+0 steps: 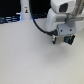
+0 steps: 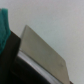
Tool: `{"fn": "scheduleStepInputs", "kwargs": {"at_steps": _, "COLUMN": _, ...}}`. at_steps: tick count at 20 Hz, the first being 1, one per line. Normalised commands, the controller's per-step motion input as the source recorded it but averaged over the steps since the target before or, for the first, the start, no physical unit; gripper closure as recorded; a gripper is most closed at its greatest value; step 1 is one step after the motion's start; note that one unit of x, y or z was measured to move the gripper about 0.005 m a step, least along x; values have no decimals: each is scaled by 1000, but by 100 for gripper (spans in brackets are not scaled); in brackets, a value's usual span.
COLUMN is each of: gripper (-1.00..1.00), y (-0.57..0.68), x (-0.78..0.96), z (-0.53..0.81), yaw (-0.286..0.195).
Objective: Open the kcup holder, insert the kcup into the holder, and close the kcup holder
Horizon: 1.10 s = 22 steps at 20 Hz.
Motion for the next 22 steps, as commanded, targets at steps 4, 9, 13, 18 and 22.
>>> {"fn": "scheduleStepInputs", "kwargs": {"at_steps": 4, "gripper": -100, "y": 523, "x": -517, "z": 126, "yaw": 92}}
{"fn": "scheduleStepInputs", "kwargs": {"at_steps": 9, "gripper": -100, "y": 534, "x": -701, "z": 37, "yaw": 63}}
{"fn": "scheduleStepInputs", "kwargs": {"at_steps": 13, "gripper": -100, "y": 410, "x": -941, "z": -9, "yaw": 51}}
{"fn": "scheduleStepInputs", "kwargs": {"at_steps": 18, "gripper": -100, "y": 399, "x": -887, "z": -13, "yaw": 62}}
{"fn": "scheduleStepInputs", "kwargs": {"at_steps": 22, "gripper": -100, "y": 446, "x": -753, "z": 6, "yaw": 73}}
